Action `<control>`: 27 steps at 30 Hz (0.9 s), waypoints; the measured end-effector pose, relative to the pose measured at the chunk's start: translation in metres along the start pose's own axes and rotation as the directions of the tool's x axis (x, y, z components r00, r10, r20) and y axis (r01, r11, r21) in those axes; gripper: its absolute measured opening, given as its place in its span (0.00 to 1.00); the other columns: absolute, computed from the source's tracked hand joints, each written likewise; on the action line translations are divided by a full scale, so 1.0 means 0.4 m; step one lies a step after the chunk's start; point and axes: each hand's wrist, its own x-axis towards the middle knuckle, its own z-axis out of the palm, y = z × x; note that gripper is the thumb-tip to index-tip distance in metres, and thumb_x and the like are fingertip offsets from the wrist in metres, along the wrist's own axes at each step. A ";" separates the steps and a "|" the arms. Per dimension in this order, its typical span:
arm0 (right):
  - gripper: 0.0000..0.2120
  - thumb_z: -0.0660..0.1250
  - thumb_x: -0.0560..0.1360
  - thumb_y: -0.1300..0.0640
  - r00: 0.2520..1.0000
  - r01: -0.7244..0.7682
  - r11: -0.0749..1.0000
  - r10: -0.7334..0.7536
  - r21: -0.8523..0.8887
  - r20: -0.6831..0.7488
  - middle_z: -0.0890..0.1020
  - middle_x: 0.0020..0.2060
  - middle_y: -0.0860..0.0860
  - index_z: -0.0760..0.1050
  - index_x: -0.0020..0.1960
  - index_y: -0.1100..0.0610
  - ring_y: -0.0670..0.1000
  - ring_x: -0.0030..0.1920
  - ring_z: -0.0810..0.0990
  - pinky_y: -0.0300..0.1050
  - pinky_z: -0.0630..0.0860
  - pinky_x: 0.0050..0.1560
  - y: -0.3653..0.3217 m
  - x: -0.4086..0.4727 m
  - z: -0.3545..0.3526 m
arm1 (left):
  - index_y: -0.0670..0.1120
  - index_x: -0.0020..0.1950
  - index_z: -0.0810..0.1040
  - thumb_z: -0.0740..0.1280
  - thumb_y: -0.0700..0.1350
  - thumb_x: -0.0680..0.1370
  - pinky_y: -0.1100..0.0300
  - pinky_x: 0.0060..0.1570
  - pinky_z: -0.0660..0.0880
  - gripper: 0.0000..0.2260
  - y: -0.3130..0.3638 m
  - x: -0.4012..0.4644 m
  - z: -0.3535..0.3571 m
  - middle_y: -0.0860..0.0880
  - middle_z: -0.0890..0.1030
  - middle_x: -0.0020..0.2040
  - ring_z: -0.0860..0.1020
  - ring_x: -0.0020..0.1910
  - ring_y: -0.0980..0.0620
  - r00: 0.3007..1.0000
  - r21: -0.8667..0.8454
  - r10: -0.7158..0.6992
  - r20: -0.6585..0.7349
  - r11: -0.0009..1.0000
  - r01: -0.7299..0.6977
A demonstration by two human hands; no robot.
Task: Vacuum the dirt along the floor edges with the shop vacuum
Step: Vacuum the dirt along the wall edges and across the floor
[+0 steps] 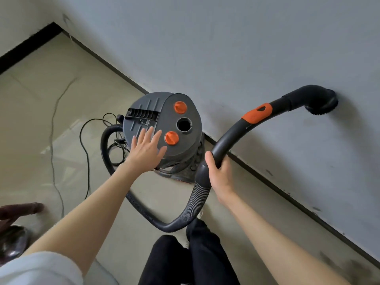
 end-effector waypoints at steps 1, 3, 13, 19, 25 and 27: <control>0.12 0.65 0.79 0.54 1.000 0.001 1.000 -0.001 -0.007 -0.007 0.79 0.48 0.48 0.71 0.60 0.57 0.42 0.46 0.78 0.29 0.72 0.42 0.004 0.017 0.017 | 0.48 0.78 0.48 0.52 0.55 0.82 0.44 0.74 0.43 0.27 -0.013 0.040 0.001 0.45 0.46 0.78 0.42 0.77 0.44 1.000 -0.002 -0.005 -0.001 1.000 0.005; 0.08 0.65 0.79 0.55 1.000 -0.009 1.000 0.009 -0.006 -0.022 0.79 0.44 0.44 0.71 0.57 0.54 0.39 0.44 0.77 0.24 0.70 0.40 0.020 0.043 0.049 | 0.47 0.78 0.49 0.52 0.55 0.82 0.43 0.73 0.43 0.27 -0.039 0.107 0.005 0.45 0.47 0.78 0.43 0.77 0.44 1.000 -0.006 0.004 0.006 1.000 -0.004; 0.04 0.63 0.80 0.57 0.979 -0.029 0.996 0.011 -0.087 -0.204 0.74 0.37 0.44 0.69 0.51 0.57 0.36 0.37 0.75 0.28 0.69 0.40 0.097 0.142 0.203 | 0.40 0.76 0.53 0.56 0.51 0.81 0.41 0.72 0.45 0.28 -0.127 0.382 0.059 0.40 0.56 0.76 0.49 0.76 0.39 0.981 -0.013 0.189 -0.054 0.982 -0.190; 0.07 0.64 0.79 0.51 0.956 -0.153 0.985 0.128 -0.076 -0.263 0.75 0.38 0.49 0.68 0.44 0.50 0.47 0.40 0.76 0.38 0.70 0.41 0.141 0.140 0.237 | 0.33 0.72 0.61 0.51 0.54 0.78 0.34 0.68 0.52 0.30 -0.132 0.407 0.125 0.34 0.70 0.61 0.65 0.65 0.32 0.941 0.131 0.265 -0.209 0.962 -0.241; 0.06 0.64 0.78 0.50 0.949 -0.165 0.981 0.130 -0.102 -0.289 0.76 0.40 0.48 0.70 0.47 0.52 0.45 0.41 0.76 0.39 0.69 0.42 0.170 0.134 0.218 | 0.31 0.71 0.61 0.51 0.51 0.79 0.36 0.69 0.55 0.28 -0.139 0.410 0.162 0.33 0.70 0.61 0.65 0.64 0.30 0.899 0.191 0.321 -0.299 0.943 -0.274; 0.06 0.64 0.78 0.50 0.947 -0.157 0.984 0.124 -0.088 -0.295 0.76 0.40 0.47 0.69 0.45 0.50 0.44 0.41 0.76 0.39 0.71 0.43 0.176 0.127 0.210 | 0.31 0.71 0.60 0.51 0.51 0.79 0.36 0.69 0.55 0.28 -0.143 0.408 0.170 0.32 0.69 0.62 0.65 0.65 0.30 0.888 0.203 0.336 -0.315 0.938 -0.283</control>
